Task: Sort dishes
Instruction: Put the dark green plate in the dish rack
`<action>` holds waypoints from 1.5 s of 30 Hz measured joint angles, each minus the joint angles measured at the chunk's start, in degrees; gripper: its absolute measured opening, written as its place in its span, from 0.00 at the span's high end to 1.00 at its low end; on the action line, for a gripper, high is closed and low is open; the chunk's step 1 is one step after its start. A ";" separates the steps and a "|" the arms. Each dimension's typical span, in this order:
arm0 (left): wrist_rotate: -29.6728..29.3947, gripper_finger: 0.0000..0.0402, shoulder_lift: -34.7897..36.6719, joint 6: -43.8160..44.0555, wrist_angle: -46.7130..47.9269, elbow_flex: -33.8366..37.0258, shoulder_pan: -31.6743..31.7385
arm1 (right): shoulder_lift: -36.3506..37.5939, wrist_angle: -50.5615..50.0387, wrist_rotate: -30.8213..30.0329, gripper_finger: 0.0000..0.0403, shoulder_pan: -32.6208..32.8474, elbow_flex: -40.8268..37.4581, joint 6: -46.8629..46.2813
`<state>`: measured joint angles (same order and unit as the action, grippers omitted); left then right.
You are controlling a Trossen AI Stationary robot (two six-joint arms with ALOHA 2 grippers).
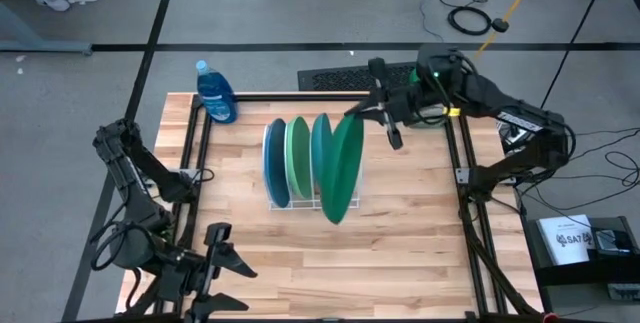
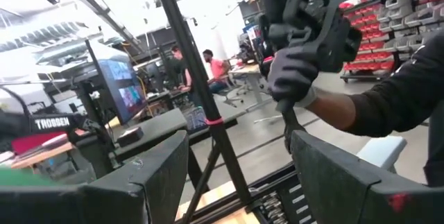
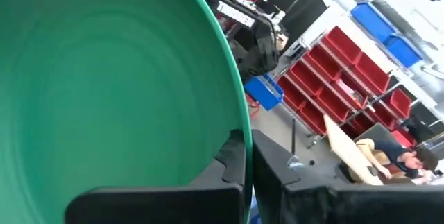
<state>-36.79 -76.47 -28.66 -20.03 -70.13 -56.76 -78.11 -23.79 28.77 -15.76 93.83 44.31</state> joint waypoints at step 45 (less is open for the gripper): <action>2.87 0.37 0.00 1.13 10.95 -0.42 11.72 | -5.03 70.79 36.89 1.00 -25.99 -35.16 -28.82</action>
<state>-33.92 -76.47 -27.53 -9.08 -70.54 -45.05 -83.14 47.00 65.67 -41.75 58.67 15.49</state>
